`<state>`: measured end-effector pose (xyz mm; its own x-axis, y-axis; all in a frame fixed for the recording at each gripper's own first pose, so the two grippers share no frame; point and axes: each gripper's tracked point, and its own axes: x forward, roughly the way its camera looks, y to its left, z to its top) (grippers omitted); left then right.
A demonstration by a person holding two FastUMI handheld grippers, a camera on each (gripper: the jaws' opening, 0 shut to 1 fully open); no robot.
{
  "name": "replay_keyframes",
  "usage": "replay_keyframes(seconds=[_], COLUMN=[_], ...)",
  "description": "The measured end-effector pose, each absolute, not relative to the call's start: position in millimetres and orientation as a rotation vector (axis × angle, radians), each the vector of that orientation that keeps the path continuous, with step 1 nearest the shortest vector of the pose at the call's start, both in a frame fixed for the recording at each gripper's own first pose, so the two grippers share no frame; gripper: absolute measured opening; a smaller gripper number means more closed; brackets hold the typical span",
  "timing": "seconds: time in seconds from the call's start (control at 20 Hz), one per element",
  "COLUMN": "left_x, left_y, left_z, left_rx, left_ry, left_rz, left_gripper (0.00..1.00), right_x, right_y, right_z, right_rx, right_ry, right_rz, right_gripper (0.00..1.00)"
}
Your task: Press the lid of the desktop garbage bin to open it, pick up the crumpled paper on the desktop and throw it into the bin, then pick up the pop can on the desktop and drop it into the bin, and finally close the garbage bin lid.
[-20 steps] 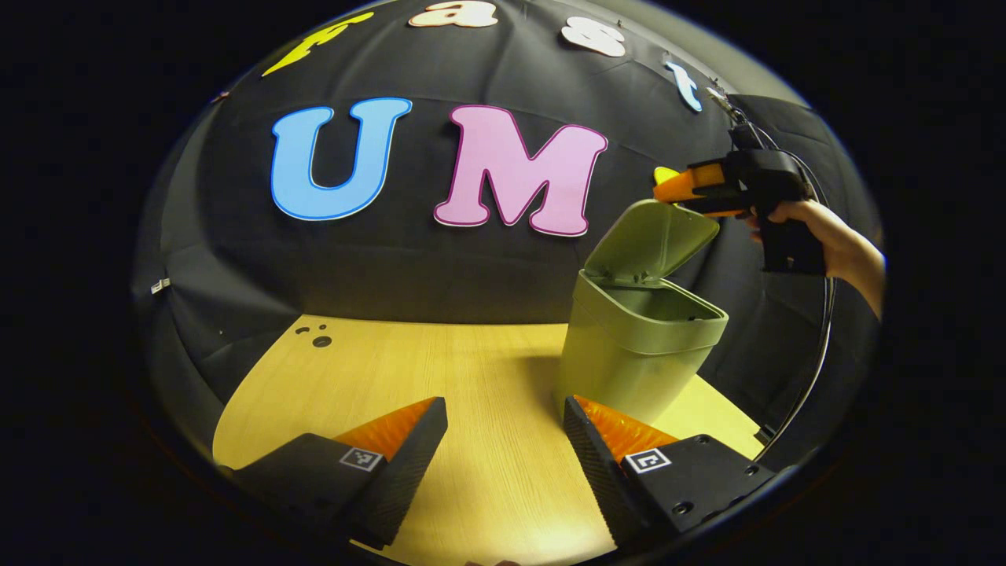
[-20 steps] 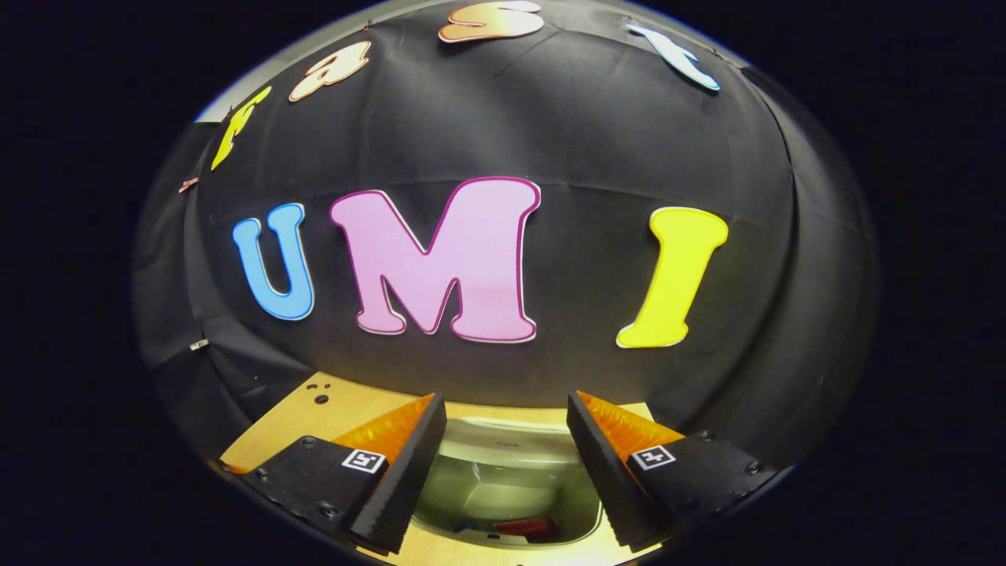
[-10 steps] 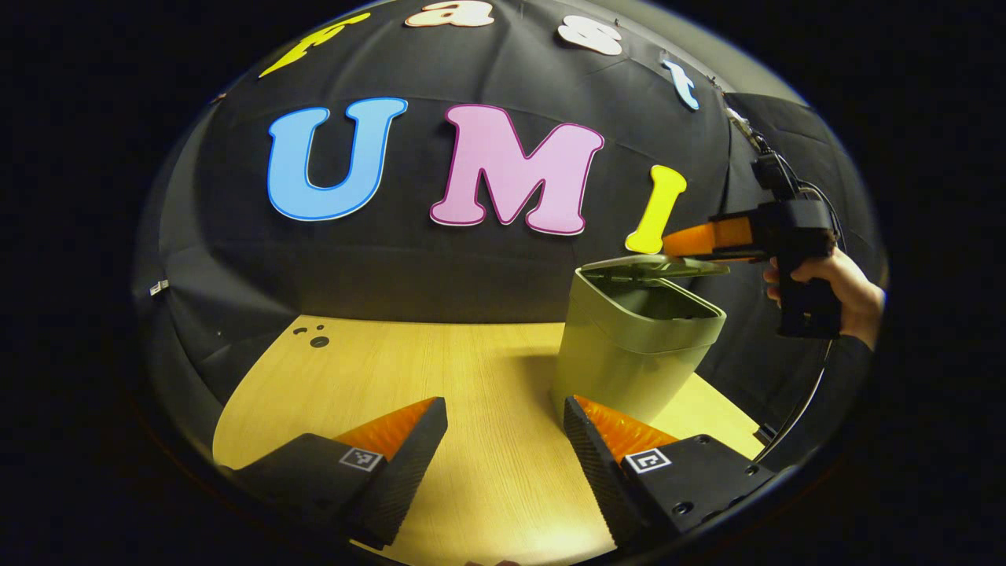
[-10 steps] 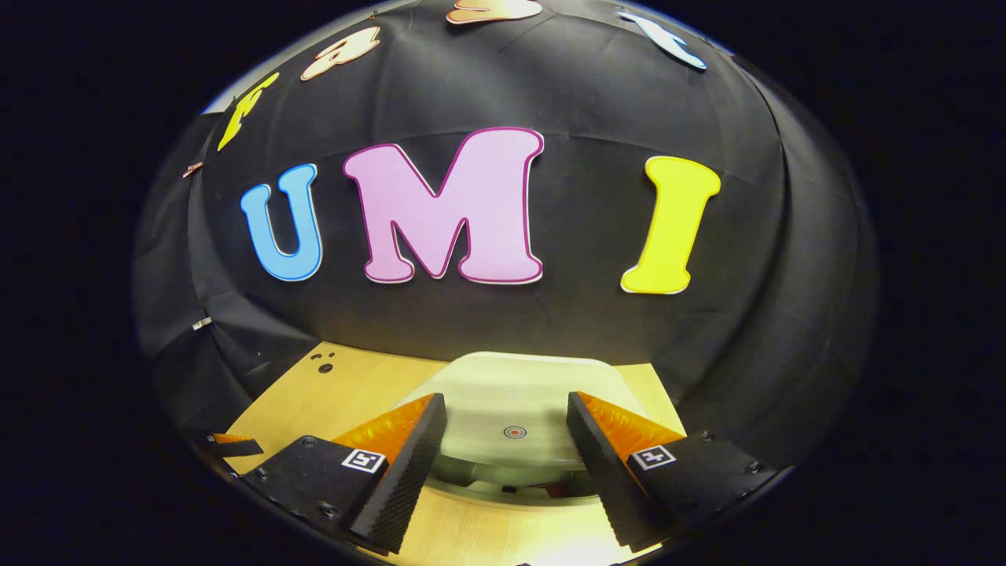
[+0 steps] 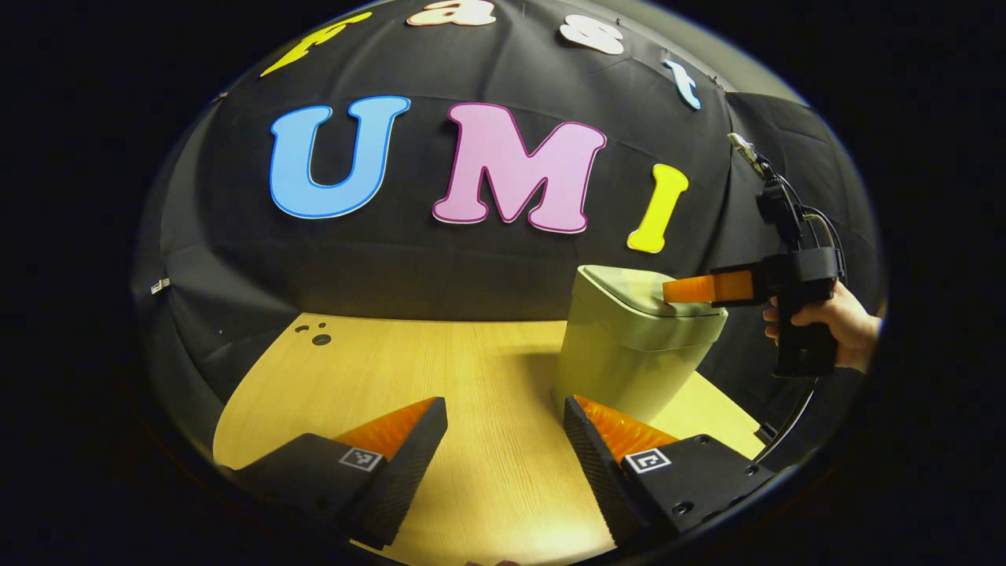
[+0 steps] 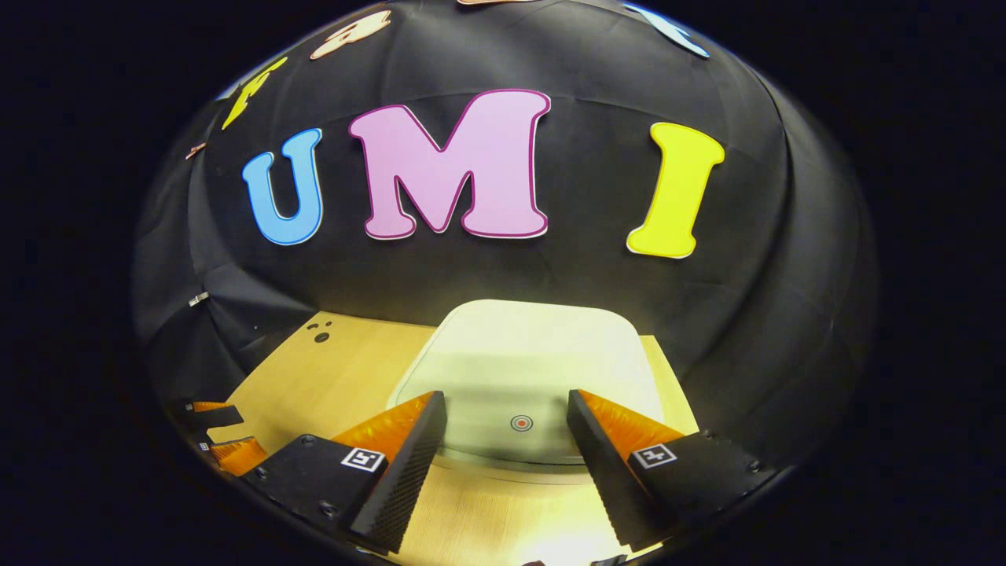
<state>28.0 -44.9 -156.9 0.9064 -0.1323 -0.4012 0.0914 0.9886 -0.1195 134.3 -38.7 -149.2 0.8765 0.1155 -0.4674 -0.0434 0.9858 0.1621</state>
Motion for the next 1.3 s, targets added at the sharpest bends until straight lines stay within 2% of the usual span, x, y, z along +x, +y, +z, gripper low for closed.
replay_keyframes(seconds=[0.4,0.6,1.0,1.3], left_x=[30.4,29.1,30.3,30.2], left_y=[-47.6,-47.9,-47.0,-49.4], left_z=[-158.0,-158.1,-153.8,-148.0], left_rx=[-0.105,-0.11,-0.108,-0.095], left_ry=[0.423,0.424,0.415,0.403], left_rz=[-0.118,-0.116,-0.115,-0.124], left_gripper=[0.96,0.96,0.96,0.96], right_x=[131.3,132.1,133.2,107.2], right_y=[-34.7,-34.0,-33.5,-22.6], right_z=[-161.3,-158.2,-127.7,-100.4], right_rx=[0.157,0.174,0.263,0.235], right_ry=[0.522,0.479,0.406,0.348], right_rz=[0.072,0.063,0.073,0.111], right_gripper=[0.98,0.99,0.98,0.98])
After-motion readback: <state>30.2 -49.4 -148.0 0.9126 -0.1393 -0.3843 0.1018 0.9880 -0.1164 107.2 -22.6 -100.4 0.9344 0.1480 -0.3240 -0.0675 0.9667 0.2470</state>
